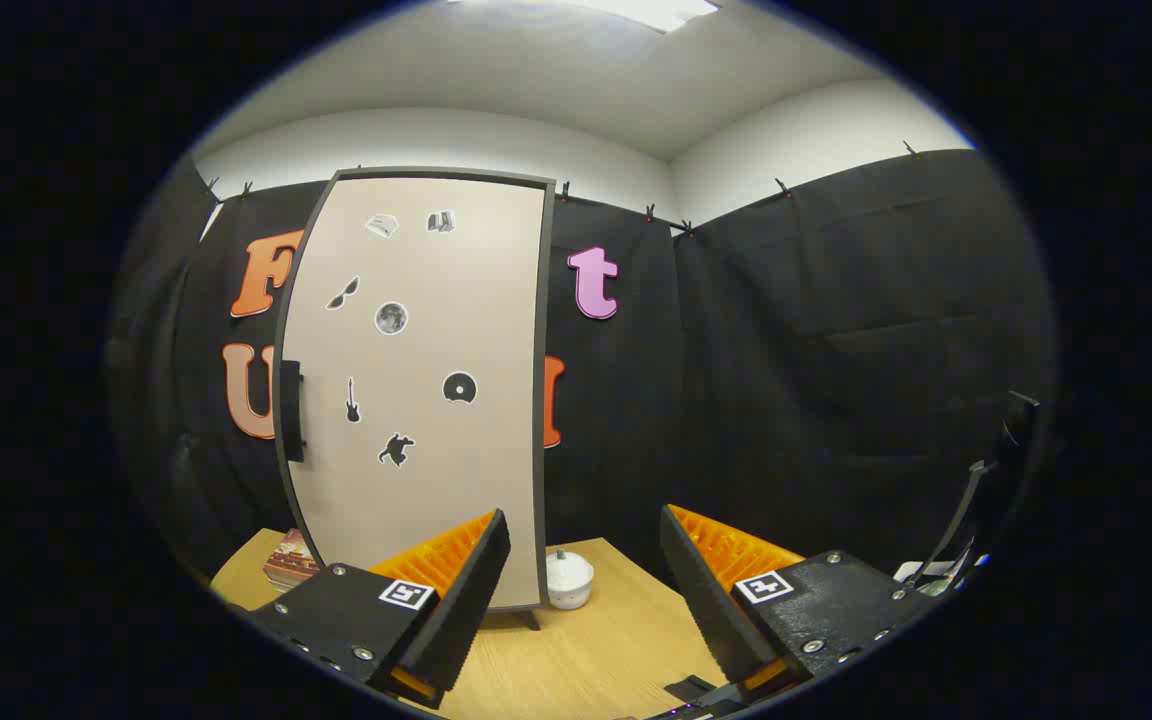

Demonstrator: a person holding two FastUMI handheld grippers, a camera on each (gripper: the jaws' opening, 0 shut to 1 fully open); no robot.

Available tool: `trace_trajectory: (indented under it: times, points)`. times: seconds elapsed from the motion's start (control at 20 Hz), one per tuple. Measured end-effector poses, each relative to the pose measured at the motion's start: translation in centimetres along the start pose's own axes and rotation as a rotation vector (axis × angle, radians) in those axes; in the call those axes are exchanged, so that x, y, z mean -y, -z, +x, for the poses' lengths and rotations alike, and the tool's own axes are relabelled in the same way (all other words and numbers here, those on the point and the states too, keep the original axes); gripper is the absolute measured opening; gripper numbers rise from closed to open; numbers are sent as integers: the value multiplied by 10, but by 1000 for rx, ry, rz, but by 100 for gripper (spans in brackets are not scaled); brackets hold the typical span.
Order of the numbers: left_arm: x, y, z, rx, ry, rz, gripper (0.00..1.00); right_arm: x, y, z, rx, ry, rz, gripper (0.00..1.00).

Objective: Open the cabinet door with the right hand, grasp the bottle in the cabinet with the left hand and place it on the coaster, then close the cabinet door with the right hand.

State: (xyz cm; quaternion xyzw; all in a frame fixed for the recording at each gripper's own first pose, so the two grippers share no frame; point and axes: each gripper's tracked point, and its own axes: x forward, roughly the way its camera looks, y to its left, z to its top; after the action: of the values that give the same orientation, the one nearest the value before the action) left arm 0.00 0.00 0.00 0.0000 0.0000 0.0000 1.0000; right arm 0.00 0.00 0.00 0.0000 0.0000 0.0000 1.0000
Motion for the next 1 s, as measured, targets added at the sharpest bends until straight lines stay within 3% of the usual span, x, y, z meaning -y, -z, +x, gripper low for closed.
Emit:
trace_trajectory:
  times: [0.7, 1.0]
  points:
    - [-1, -5, -2, 10, -5, 7, 98, 5, -3, -5, 2, 9, -7, 94]
    - [-3, -3, -2, 6, -9, 1, 98, -10, -3, 0, -3, -15, -7, 94]
